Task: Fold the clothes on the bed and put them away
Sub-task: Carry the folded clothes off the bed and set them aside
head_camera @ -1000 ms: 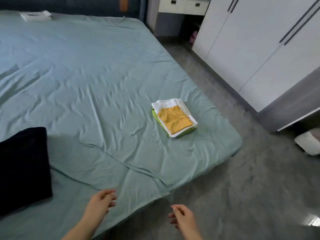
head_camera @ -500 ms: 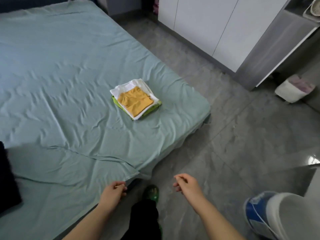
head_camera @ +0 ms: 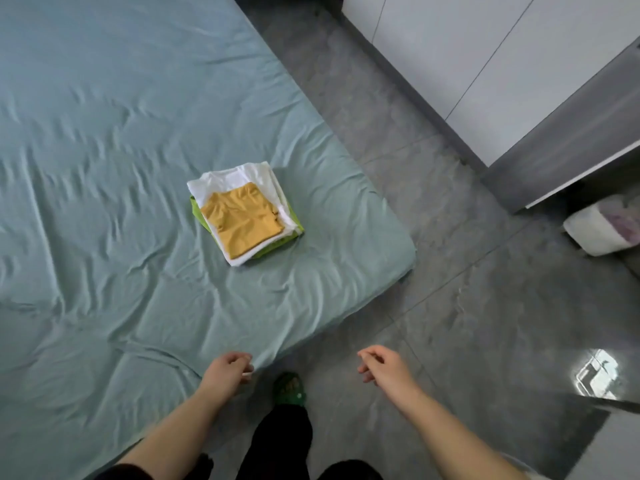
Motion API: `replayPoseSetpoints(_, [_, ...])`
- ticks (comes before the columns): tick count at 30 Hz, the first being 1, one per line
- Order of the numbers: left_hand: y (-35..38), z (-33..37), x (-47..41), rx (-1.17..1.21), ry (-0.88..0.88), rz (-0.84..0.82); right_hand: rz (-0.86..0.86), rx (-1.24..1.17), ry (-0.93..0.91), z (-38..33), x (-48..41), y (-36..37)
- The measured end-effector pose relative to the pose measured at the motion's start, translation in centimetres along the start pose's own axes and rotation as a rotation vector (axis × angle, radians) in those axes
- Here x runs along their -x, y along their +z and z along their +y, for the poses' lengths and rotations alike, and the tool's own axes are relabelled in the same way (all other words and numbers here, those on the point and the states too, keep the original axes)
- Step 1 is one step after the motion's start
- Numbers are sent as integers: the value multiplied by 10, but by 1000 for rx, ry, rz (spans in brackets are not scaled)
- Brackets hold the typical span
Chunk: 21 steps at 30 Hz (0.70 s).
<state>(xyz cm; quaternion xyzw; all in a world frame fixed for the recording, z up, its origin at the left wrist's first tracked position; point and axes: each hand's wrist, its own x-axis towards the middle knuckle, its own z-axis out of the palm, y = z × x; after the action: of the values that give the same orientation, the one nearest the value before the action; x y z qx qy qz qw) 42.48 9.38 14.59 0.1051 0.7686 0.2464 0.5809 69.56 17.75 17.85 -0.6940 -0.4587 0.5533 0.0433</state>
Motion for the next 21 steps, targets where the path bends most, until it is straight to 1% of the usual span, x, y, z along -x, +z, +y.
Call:
replayPoseSetpoints(3, [17, 22, -10, 29, -31, -1, 5, 76, 5, -18, -30, -28])
replayPoseSetpoints(5, [26, 37, -14, 77, -51, 13, -22, 117, 12, -30, -50, -40])
replayPoseSetpoints(9, [34, 62, -32, 229, -115, 70, -111, 224, -19, -65, -98, -47])
replayPoseSetpoints(14, [30, 97, -66, 364, -132, 213, -293, 366, -110, -126, -179, -30])
replayPoseSetpoints(16, [28, 112, -87, 357, -117, 274, -347, 422, -180, -153, -214, -15])
replayPoseSetpoints(18, [26, 125, -113, 300, -90, 339, -375, 486, -271, -179, -247, 4])
replayPoseSetpoints(20, [24, 136, -143, 233, -61, 412, -362, 548, -353, -200, -278, 28])
replayPoseSetpoints(21, [22, 142, -160, 214, -49, 453, -320, 574, -387, -209, -293, 40])
